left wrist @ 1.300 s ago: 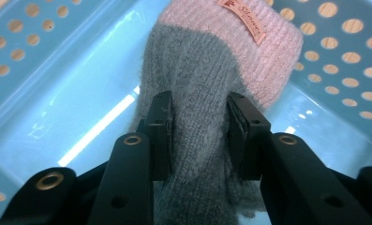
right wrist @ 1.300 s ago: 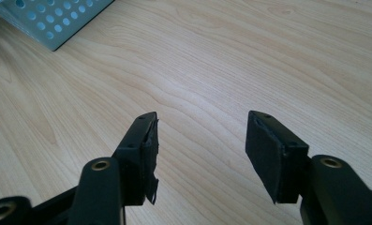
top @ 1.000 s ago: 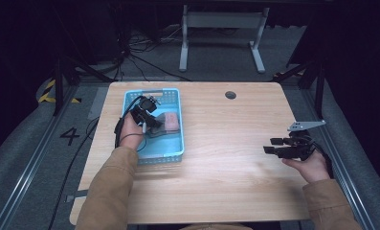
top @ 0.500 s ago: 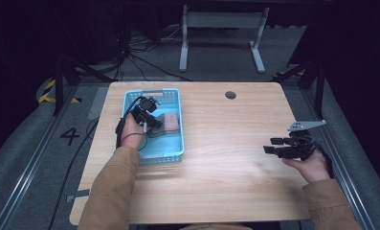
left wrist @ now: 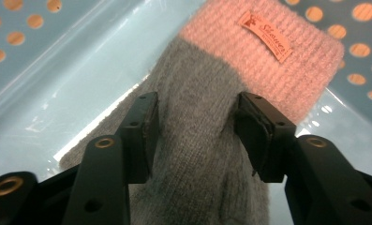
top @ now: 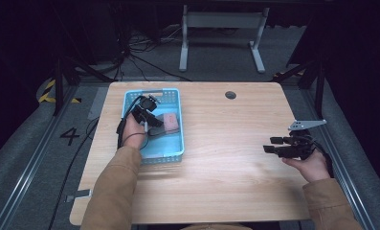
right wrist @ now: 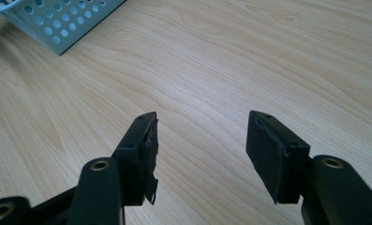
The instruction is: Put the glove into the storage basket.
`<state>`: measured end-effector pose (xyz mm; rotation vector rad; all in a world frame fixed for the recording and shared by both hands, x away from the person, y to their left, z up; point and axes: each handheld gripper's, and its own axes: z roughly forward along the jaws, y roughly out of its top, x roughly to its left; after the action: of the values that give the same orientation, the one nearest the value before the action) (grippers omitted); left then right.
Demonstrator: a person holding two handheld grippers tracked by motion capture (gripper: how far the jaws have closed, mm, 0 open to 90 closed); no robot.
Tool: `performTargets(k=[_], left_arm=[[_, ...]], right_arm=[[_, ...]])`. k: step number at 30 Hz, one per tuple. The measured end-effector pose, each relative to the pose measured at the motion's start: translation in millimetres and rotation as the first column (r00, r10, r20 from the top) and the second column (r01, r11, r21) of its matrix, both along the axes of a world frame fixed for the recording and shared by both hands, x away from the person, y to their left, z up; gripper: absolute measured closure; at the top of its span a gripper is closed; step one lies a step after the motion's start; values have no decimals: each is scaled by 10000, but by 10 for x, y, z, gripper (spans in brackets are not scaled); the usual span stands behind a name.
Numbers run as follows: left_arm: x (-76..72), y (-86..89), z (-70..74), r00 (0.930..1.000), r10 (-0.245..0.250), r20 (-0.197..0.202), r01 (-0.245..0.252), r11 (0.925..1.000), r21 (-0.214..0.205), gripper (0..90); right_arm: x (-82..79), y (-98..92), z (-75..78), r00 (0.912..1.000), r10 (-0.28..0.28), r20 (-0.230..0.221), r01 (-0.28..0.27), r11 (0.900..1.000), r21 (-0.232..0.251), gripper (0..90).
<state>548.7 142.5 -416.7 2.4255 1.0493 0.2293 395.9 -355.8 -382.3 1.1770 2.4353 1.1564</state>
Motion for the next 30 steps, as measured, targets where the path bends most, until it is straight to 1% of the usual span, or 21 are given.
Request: performTargets(k=[2, 5, 8, 9, 10, 11, 13, 14, 15, 16, 17, 18, 19, 21, 22, 23, 24, 27, 28, 29, 30], left_arm=[[-2, -2, 5, 10000, 31, 53, -31, 10000, -5, 451], [-17, -5, 32, 9998, 42, 215, -42, 10000, 26, 436], [-71, -9, 110, 9993, 6, 384, -1, 9999, -132, 429], [-71, -9, 110, 9993, 6, 384, -1, 9999, -132, 428], [-114, -13, 163, 9984, -33, 569, 45, 9997, -225, 428], [-114, -13, 163, 9984, -33, 569, 45, 9997, -225, 429], [-170, -17, 215, 9971, -84, 755, 121, 9987, -492, 430], [-229, -38, 270, 9962, -212, 842, 264, 9978, -615, 431], [-229, -38, 270, 9962, -212, 842, 264, 9978, -615, 430], [-297, -65, 320, 9945, -362, 982, 432, 9966, -703, 430], [-297, -65, 320, 9945, -362, 982, 432, 9966, -703, 432], [-369, -88, 379, 9926, -528, 1091, 623, 9944, -854, 441], [-369, -88, 379, 9926, -528, 1091, 623, 9944, -854, 451], [-451, -113, 439, 9902, -652, 1232, 790, 9906, -1113, 452], [-527, -132, 499, 9879, -778, 1344, 957, 9866, -1323, 451], [-527, -132, 499, 9879, -778, 1344, 957, 9866, -1323, 449], [-633, -161, 573, 9853, -932, 1428, 1157, 9806, -1581, 448], [-731, -182, 635, 9826, -1041, 1536, 1302, 9766, -1712, 445], [-821, -203, 689, 9823, -1157, 1473, 1443, 9688, -2014, 460], [-821, -203, 689, 9823, -1157, 1473, 1443, 9688, -2014, 459], [-912, -224, 737, 9790, -1319, 1556, 1628, 9648, -2064, 459]], right_arm=[[0, 1, 3, 10000, -1, 5, 1, 10000, -6, 448], [0, 7, 13, 10000, 16, 7, -16, 10000, -15, 448], [24, 27, 14, 10000, 49, 12, -49, 10000, 34, 448], [24, 27, 14, 10000, 49, 12, -49, 10000, 34, 448], [46, 48, 16, 9999, 150, 38, -149, 9999, -15, 448], [46, 48, 16, 9999, 150, 38, -149, 9999, -15, 448], [77, 97, 21, 9997, 258, 36, -258, 9997, -40, 448], [88, 110, 21, 9995, 321, 45, -321, 9995, -81, 448], [88, 110, 21, 9995, 321, 45, -321, 9995, -81, 448], [111, 132, 19, 9992, 409, 25, -409, 9991, -128, 448], [111, 132, 19, 9992, 409, 25, -409, 9991, -128, 448], [135, 149, 8, 9989, 468, 21, -467, 9986, -249, 448], [135, 149, 8, 9989, 468, 21, -467, 9986, -249, 448], [156, 167, -9, 9986, 530, -73, -532, 9981, -316, 450], [179, 191, -34, 9971, 744, -126, -750, 9960, -495, 457], [179, 191, -34, 9971, 744, -126, -750, 9960, -495, 457], [203, 208, -56, 9961, 865, -162, -873, 9941, -646, 458], [220, 218, -72, 9955, 925, -183, -936, 9932, -688, 459], [229, 234, -88, 9950, 983, -169, -994, 9920, -777, 459], [229, 234, -88, 9950, 983, -169, -994, 9920, -777, 459], [229, 257, -110, 9938, 1085, -236, -1102, 9903, -848, 459]])
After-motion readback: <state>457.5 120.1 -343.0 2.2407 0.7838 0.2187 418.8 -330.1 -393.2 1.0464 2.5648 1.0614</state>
